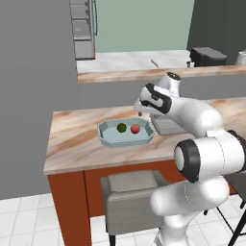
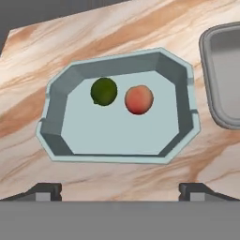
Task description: Place the cold items (peach and lime) from the fridge in one tupperware on the dining counter. Place the warm items (kebab skewer and hot dog) in the stove area in another tupperware.
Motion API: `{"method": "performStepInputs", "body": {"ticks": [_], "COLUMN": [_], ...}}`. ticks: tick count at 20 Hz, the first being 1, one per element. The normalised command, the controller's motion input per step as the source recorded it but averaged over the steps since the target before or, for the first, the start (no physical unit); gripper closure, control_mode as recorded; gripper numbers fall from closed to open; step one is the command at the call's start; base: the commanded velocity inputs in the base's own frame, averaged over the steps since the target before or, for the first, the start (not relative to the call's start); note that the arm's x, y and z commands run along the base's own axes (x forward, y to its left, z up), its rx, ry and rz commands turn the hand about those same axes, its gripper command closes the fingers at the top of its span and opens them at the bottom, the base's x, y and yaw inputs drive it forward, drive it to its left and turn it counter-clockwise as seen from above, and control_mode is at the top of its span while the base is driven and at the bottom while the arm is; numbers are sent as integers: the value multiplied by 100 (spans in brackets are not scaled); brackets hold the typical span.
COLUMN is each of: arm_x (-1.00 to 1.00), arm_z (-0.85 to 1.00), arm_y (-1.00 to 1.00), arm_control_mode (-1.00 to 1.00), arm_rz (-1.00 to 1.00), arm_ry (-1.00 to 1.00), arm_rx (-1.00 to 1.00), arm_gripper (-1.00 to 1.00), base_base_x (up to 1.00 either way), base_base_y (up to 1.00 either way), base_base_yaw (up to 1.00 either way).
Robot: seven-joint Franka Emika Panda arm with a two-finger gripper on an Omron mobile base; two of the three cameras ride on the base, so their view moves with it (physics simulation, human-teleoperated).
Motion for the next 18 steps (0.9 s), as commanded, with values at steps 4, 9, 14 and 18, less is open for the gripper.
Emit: {"method": "performStepInputs", "body": {"ticks": [4, 9, 14, 18], "arm_x": [-97, -78, -78, -83], "arm_z": [56, 54, 30, 0], "arm_y": [0, 2, 0, 0], "arm_control_mode": [-100, -100, -100, -100], "arm_rz": [0, 0, 0, 0], "arm_ry": [-19, -4, -21, -25], "arm_rx": [0, 1, 0, 0], "arm_gripper": [-100, -100, -100, -100], "base_base_x": [0, 0, 0, 0], "base_base_y": [0, 0, 0, 0], "base_base_yaw": [0, 0, 0, 0]}}
